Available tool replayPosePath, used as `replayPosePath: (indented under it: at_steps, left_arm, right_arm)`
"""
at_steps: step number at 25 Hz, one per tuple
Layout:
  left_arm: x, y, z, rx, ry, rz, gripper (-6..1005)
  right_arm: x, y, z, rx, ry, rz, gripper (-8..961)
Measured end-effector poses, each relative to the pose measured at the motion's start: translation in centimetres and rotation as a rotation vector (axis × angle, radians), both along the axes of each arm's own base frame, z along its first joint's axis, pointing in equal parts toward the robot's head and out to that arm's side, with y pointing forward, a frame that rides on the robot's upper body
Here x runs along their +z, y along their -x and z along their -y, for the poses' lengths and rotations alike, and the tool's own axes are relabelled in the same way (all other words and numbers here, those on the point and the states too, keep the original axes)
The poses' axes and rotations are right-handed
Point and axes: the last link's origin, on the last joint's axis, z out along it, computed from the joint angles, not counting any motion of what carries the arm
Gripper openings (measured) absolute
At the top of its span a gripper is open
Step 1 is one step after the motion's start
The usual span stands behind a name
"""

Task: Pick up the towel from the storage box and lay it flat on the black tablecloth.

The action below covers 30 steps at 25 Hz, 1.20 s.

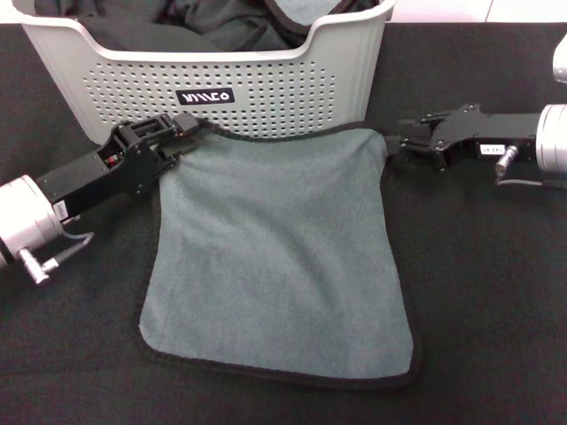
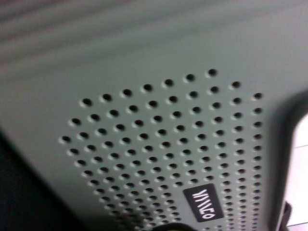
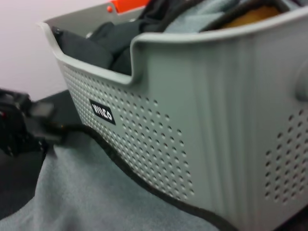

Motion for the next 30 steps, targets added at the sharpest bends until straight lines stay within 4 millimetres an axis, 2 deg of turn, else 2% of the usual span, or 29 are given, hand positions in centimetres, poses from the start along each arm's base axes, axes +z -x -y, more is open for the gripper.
replayPosePath:
  at_steps: [1,4,9,15,17,20,25,30]
  left_arm:
    - [0.0,0.0,0.1,-0.001,-0.004,0.006,256]
    - [0.3,0.1,0.4,0.002,-0.020,0.025,369]
    - [0.8,0.3,0.9,-0.003,-0.031,0.050,463]
    - [2.7,0.9,2.1,0.003,-0.111,0.130,576]
    - [2.9,1.0,2.0,0.018,-0.096,0.135,573]
    - [2.0,1.0,1.5,0.064,0.000,0.135,582]
    - [0.4,-1.3,0.6,-0.006,0.193,0.111,597]
    - [0.4,-2.0,0.6,-0.051,0.178,0.122,599]
  right_arm:
    - [0.0,-0.1,0.1,-0.002,0.001,0.000,69]
    - [0.1,-0.3,0.2,-0.008,-0.005,-0.003,279]
    - [0.9,-0.9,0.5,-0.006,-0.041,-0.012,511]
    - [3.2,-1.8,1.2,-0.010,-0.126,-0.060,715]
    - [3.7,-1.9,1.5,-0.005,-0.139,-0.079,783]
    - [3.8,-1.4,1.8,0.014,-0.134,-0.103,886]
    - [3.0,-1.1,2.2,0.025,-0.116,-0.107,887]
    - [2.6,-1.5,2.6,0.016,-0.111,-0.108,889]
